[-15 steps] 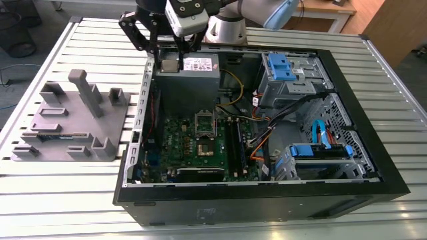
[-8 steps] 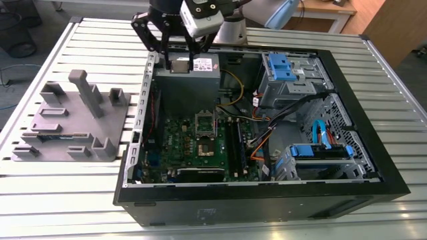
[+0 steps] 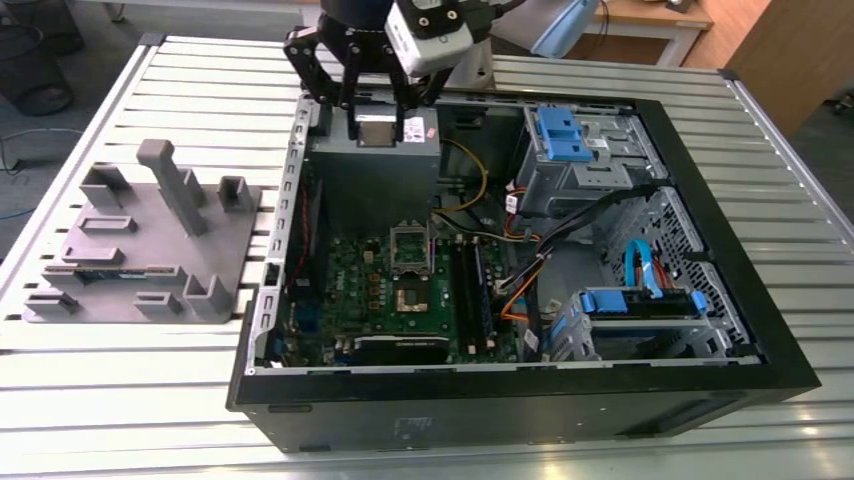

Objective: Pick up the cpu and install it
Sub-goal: 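Pick up the cpu and move it towards the insertion slot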

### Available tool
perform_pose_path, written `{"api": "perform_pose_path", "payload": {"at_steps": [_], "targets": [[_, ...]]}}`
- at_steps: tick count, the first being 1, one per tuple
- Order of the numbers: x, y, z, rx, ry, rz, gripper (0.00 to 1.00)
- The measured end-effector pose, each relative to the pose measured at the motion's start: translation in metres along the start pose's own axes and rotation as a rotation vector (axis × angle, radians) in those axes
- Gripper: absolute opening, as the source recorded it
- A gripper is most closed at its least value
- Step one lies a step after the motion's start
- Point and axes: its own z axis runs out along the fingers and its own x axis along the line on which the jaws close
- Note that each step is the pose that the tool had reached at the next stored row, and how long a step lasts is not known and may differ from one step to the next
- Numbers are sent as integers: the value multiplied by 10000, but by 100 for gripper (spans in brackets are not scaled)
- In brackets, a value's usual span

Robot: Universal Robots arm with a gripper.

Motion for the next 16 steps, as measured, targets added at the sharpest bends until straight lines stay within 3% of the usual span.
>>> {"api": "perform_pose_path", "payload": {"at_steps": [7,16], "targets": [[-6,-9,2,1,0,-1,47],[-15,-83,20,0,0,1,47]]}}
